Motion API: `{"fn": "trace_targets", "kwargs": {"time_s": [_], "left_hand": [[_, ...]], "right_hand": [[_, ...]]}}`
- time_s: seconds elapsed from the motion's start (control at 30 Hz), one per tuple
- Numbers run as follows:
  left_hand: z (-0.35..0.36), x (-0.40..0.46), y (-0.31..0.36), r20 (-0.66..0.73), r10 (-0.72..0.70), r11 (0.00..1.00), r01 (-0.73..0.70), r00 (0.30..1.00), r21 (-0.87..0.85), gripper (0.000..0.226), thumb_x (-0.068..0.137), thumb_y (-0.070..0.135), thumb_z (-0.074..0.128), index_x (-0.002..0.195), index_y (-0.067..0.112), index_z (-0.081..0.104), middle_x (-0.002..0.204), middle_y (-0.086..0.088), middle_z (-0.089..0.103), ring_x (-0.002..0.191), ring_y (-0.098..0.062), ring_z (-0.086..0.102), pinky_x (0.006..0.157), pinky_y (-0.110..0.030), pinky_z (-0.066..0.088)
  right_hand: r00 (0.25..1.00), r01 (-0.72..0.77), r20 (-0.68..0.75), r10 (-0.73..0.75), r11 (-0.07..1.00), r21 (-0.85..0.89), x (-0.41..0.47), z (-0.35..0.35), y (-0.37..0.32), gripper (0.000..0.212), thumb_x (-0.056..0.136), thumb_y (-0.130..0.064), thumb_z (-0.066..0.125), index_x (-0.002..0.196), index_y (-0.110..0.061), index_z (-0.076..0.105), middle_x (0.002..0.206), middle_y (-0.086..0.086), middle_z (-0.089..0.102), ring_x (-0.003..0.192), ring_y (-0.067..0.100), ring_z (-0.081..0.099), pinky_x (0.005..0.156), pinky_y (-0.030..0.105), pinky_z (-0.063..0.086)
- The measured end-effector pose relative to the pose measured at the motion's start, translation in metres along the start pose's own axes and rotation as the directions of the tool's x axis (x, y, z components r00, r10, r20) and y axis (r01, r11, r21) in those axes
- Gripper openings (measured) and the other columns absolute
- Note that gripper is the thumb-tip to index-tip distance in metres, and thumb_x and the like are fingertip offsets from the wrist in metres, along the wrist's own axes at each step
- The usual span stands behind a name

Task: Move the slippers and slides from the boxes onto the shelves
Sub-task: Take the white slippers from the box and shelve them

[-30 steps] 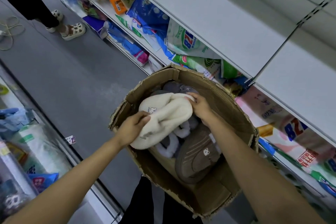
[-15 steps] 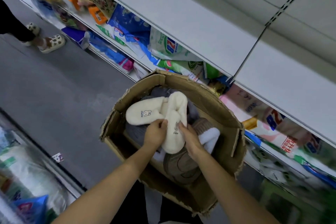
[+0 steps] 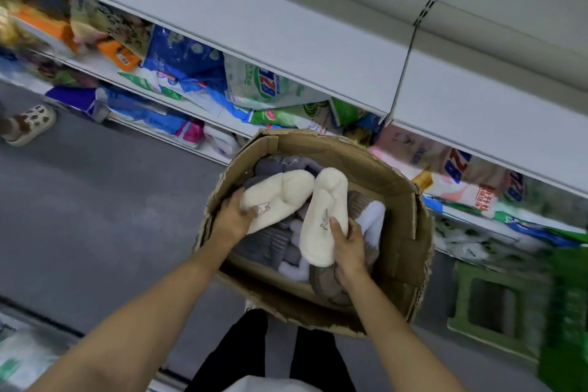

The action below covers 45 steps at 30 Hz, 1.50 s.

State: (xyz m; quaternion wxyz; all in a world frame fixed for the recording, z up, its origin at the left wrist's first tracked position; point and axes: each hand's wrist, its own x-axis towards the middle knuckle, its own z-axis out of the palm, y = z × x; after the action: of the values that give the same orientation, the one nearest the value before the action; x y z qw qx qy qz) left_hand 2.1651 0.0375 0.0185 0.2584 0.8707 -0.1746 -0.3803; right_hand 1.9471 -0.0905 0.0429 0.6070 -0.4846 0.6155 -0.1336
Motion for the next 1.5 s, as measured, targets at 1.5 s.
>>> {"fn": "trace_targets", "kwargs": {"time_s": [1.5], "left_hand": [[-0.088,-0.191,0.224,-0.098,0.381,0.543,-0.308,0.919,-0.781,0.045,0.096,0.003,0.058,0.137,0.017,0.046,0.121,-0.016,0.064,0.098,-0.027,0.065,0.076,-0.036,0.056]], "right_hand": [[0.83,0.547,-0.063,-0.554,0.789,0.28,-0.135,-0.123,-0.189,0.041,0.09,-0.013,0.071,0.125,-0.021,0.051,0.111,-0.004,0.066,0.098,0.011,0.067,0.077,0.022,0.057]]}}
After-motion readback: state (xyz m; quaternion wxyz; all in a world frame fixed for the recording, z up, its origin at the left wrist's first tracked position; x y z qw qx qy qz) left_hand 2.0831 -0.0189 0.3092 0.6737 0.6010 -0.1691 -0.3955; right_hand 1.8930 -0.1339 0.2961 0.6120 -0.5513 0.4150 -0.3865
